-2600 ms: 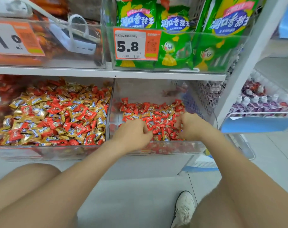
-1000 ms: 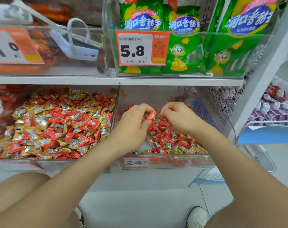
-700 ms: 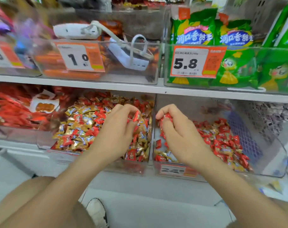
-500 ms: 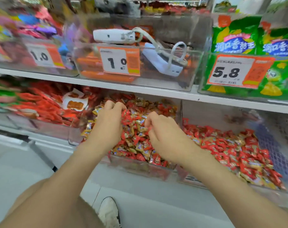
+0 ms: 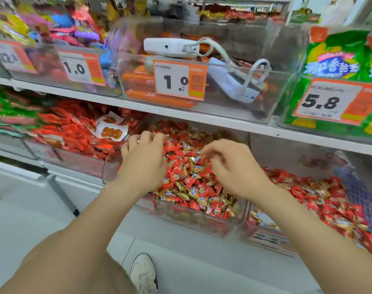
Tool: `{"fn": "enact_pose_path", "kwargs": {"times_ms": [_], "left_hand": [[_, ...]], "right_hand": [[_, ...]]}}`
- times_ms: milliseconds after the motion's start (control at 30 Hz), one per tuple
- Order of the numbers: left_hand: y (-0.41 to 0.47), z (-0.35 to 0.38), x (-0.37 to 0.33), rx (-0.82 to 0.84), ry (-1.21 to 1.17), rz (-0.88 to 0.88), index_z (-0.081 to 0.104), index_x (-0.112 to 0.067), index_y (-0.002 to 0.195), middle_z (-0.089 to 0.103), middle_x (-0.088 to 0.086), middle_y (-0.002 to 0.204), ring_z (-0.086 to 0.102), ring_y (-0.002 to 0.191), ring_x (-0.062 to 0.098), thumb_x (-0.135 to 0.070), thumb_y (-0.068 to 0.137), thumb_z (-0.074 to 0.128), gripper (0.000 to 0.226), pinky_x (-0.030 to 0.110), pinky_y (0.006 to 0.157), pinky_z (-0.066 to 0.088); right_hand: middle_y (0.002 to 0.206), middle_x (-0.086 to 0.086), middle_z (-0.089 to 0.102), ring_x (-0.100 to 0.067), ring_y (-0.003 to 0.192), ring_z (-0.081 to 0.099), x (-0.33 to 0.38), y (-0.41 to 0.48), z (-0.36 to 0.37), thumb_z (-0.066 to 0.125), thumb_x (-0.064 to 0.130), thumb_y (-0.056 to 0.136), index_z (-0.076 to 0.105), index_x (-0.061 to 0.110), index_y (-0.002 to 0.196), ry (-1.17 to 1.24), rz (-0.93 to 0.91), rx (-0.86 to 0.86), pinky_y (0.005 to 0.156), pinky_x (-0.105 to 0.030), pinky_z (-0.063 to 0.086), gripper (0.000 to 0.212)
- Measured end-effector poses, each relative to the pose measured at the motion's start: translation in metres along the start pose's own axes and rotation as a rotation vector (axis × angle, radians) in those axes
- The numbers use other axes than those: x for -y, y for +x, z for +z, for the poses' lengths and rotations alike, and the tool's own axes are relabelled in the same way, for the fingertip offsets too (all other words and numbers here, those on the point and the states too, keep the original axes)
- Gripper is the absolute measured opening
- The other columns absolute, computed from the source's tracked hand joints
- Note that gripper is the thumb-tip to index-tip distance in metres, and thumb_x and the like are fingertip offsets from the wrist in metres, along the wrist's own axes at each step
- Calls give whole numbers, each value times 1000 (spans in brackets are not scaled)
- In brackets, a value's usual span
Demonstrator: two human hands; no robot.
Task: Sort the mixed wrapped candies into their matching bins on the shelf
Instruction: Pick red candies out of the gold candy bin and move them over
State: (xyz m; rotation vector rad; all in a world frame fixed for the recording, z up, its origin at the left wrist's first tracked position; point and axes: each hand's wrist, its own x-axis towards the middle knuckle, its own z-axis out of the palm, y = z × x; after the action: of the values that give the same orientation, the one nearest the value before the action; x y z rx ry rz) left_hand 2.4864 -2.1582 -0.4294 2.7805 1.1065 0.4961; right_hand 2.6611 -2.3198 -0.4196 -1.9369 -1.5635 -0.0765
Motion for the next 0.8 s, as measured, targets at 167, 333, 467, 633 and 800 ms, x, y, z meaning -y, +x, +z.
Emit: {"fn": "enact_pose_path", "kwargs": {"times_ms": [167,333,467,633,800], "left_hand": [[-35,0,-90,-126,-358,546,65,-21,106,59,-5,102,55,98,22,-17,97,58,13,43,89,46],[-49,33,-186,-77,-276,899,65,-27,110,61,-5,107,54,98,23,-10,87,61,29,40,82,46],[-31,73,-226,220,-229,709,67,-30,109,62,-3,106,58,103,24,-3,84,65,36,41,86,50],[-11,107,-242,633,143,519,65,-17,123,63,13,125,65,113,34,-18,90,74,34,47,96,57],[-5,101,-249,798,241,506,45,-15,148,44,15,142,61,122,37,2,95,59,58,41,97,54]], "right_hand": [[65,17,62,1,59,54,-34,-61,-71,47,12,79,73,20,77,-108,-34,-135,61,-22,42,27],[60,23,63,3,55,59,-105,-108,-116,57,1,80,78,28,88,-226,272,238,62,-14,41,36],[60,23,67,10,60,63,-154,-142,-129,63,4,86,81,28,91,-268,490,415,65,-11,51,31],[106,10,73,-8,91,68,-169,-149,-116,89,28,83,73,29,119,-106,463,453,88,-27,55,39],[128,8,56,-20,119,48,-167,-132,-82,88,52,76,57,37,136,-213,263,665,106,-38,40,69]]}}
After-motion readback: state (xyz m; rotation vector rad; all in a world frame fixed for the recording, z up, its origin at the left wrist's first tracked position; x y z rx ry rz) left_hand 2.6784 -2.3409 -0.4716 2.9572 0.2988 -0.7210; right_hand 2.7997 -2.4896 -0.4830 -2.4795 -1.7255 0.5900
